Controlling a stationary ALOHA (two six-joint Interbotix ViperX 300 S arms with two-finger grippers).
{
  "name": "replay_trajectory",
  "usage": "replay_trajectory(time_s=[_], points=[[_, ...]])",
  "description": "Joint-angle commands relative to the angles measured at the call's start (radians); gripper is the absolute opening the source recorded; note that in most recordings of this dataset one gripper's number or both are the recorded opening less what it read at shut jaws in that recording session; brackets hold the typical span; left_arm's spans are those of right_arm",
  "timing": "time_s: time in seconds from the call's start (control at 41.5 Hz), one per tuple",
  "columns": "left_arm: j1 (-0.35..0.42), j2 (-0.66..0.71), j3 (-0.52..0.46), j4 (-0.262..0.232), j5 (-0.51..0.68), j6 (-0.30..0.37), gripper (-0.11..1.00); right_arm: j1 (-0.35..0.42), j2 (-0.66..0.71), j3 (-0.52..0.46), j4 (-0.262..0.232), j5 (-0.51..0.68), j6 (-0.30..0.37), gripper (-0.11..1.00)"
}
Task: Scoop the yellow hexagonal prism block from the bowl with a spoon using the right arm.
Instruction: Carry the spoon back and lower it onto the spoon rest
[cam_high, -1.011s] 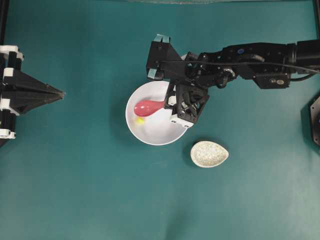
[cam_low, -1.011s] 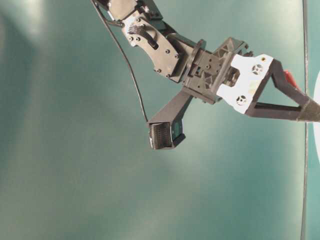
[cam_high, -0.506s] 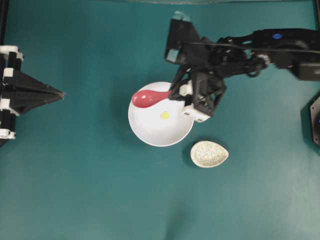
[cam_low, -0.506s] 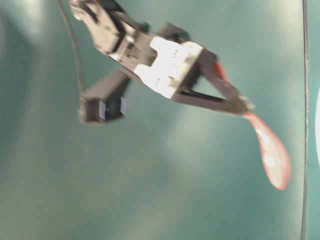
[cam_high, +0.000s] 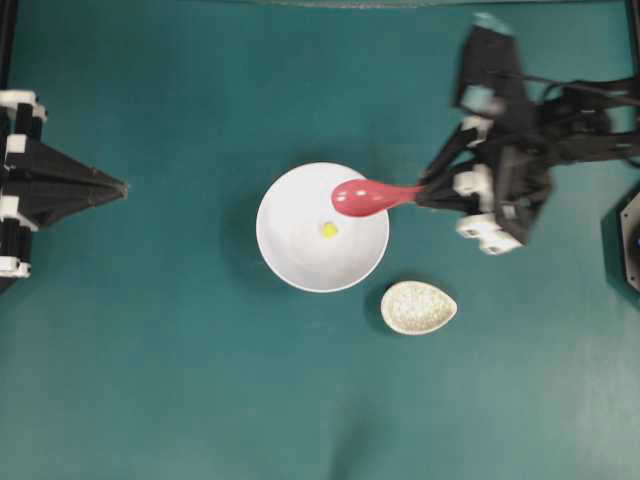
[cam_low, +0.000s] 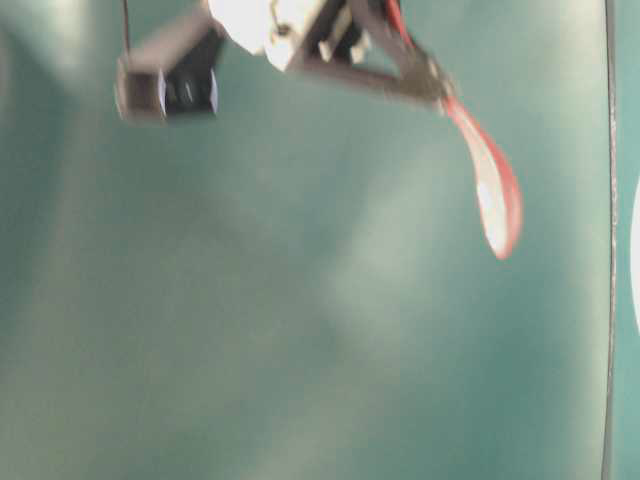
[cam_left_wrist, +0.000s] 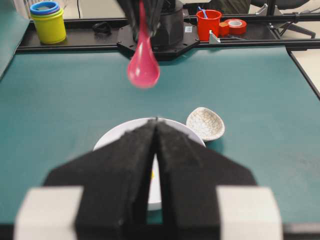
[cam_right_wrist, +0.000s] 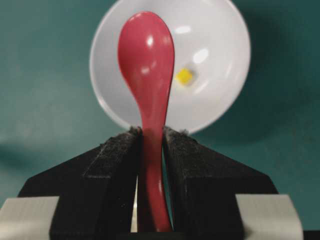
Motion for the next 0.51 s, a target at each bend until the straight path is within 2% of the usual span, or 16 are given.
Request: replay_trajectory(time_s=[0.0, 0.193, 0.481], points=[[0.0, 0.005, -0.017, 0.003, -0.009, -0.003, 0.0, 0.029, -0.095, 0.057, 0.006, -0.069, 0.026, 0.23], [0.002, 0.005, -0.017, 0.003, -0.011, -0.002, 0.0, 0.109, -0.186, 0.189, 0.005, -0.16, 0.098, 0.23], [0.002, 0.011, -0.017, 0.003, -0.009, -0.003, 0.0, 0.215, -0.144, 0.333, 0.006, -0.33, 0.135, 0.23]])
